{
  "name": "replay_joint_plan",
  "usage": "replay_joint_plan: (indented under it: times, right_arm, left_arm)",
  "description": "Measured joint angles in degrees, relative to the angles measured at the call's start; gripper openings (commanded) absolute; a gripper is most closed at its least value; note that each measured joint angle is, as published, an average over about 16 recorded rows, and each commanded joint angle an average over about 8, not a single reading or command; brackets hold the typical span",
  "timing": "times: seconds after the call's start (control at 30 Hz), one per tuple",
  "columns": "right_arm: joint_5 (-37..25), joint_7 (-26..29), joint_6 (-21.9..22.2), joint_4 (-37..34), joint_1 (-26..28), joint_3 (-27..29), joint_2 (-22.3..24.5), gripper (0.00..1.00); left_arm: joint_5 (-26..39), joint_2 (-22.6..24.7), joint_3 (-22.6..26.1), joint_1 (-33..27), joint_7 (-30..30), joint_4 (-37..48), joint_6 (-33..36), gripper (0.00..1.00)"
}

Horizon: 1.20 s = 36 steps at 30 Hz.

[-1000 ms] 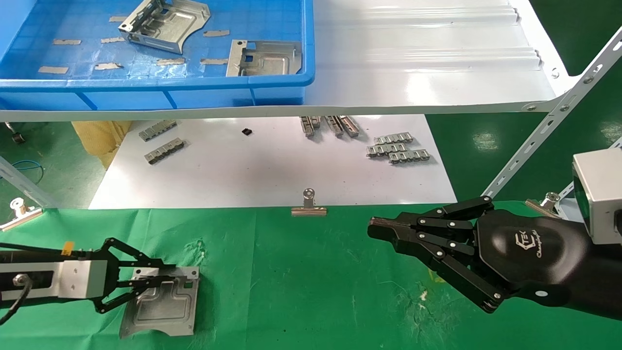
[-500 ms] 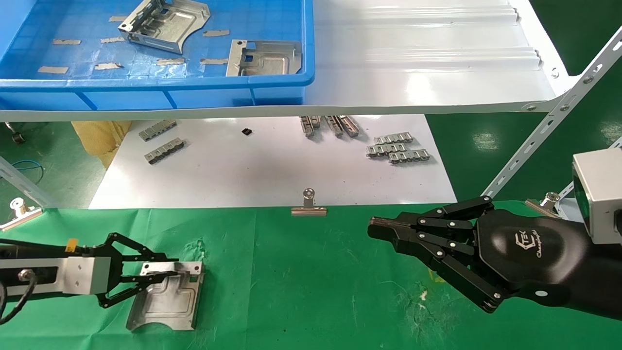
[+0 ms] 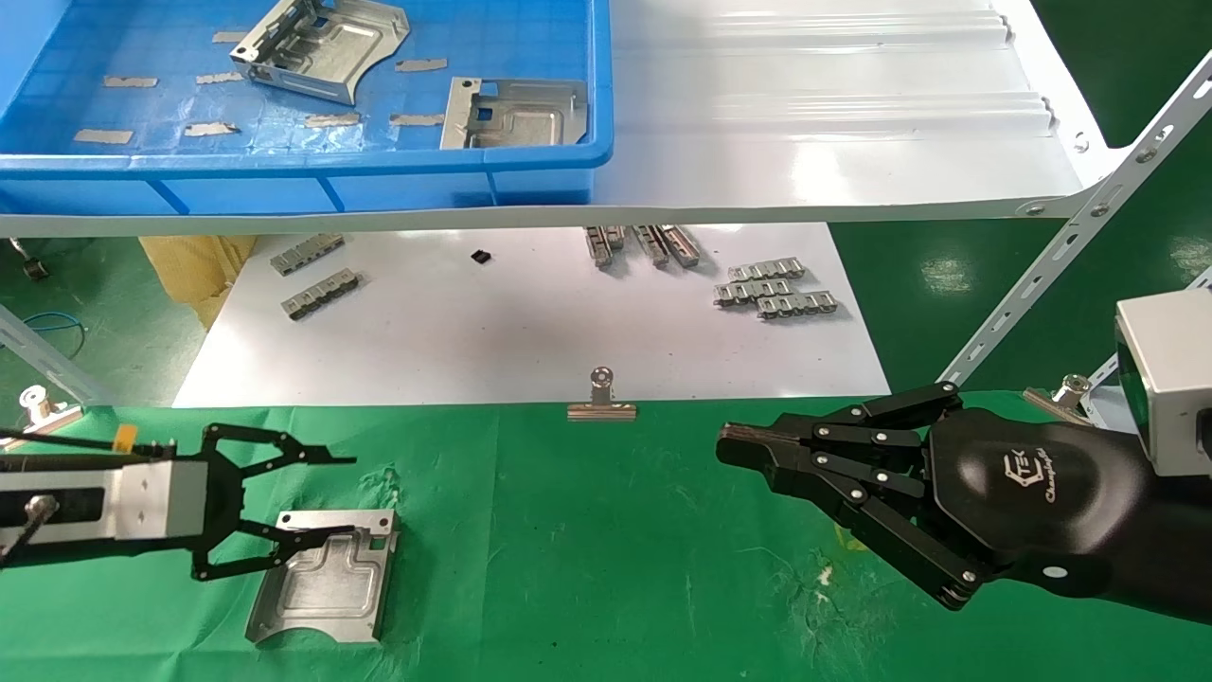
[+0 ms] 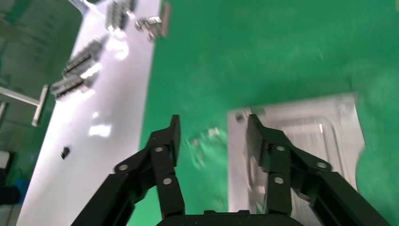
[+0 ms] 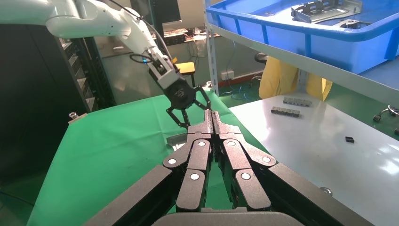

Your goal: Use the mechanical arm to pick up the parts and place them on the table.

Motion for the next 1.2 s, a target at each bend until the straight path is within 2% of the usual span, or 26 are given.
replay_joint_plan:
  times: [0.4, 0.43, 0.47, 0.67, 0.7, 0.73, 1.2]
  right_arm:
    - [0.0, 0.0, 0.0, 0.0, 0.0, 0.0, 0.0, 0.0]
    - [0.0, 0.0, 0.0, 0.0, 0.0, 0.0, 0.0, 0.03]
    - [0.0, 0.0, 0.0, 0.0, 0.0, 0.0, 0.0, 0.12]
    - [0.0, 0.0, 0.0, 0.0, 0.0, 0.0, 0.0, 0.87]
    - [0.0, 0.0, 0.0, 0.0, 0.0, 0.0, 0.0, 0.96]
    - [0.0, 0.0, 0.0, 0.0, 0.0, 0.0, 0.0, 1.0]
    - [0.0, 0.0, 0.0, 0.0, 0.0, 0.0, 0.0, 1.0]
  left_arm:
    - [-17.13, -5.58, -0.68, 8.13, -15.61, -17.83, 0.56, 1.0]
    - [-18.24, -6.07, -0.63, 8.7, -16.41, -19.26, 0.51, 1.0]
    - [-19.24, -6.53, -0.61, 9.24, -17.2, -20.59, 0.45, 1.0]
    - [-22.52, -8.29, -1.19, 11.52, -20.54, -26.4, 0.08, 1.0]
    - [-22.74, -8.43, -1.44, 11.8, -21.07, -27.09, 0.02, 1.0]
    - [-22.86, -8.55, -1.74, 12.06, -21.58, -27.74, -0.04, 1.0]
    - [-21.78, -9.1, -8.74, 16.08, -31.37, -36.15, -1.26, 1.0]
